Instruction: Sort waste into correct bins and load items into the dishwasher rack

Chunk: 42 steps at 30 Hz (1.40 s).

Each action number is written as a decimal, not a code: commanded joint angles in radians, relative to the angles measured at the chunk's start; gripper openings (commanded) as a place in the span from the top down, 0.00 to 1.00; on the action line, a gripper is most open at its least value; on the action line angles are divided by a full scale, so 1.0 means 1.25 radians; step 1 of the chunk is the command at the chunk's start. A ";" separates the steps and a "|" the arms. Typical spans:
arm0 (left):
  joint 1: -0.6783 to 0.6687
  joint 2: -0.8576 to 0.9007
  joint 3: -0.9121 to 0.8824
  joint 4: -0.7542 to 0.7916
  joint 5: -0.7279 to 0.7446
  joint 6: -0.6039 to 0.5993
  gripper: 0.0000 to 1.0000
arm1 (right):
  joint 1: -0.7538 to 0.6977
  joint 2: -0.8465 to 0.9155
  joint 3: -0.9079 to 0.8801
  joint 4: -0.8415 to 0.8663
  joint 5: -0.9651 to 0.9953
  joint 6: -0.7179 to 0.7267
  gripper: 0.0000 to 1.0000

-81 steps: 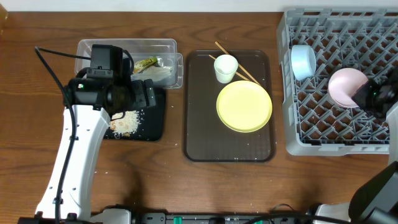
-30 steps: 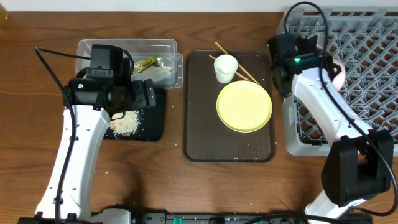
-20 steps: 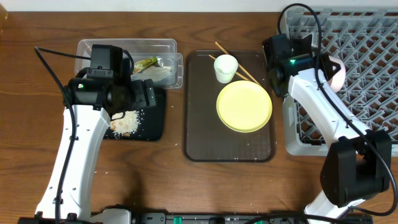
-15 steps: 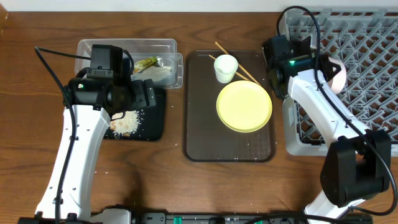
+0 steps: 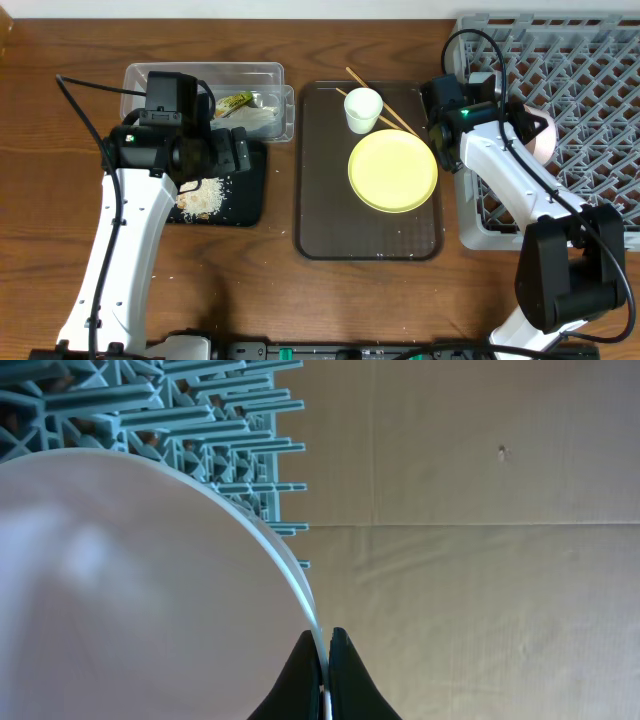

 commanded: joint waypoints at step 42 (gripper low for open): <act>0.002 0.004 0.003 -0.002 -0.010 0.005 0.07 | 0.111 -0.008 -0.004 0.088 -0.182 -0.094 0.20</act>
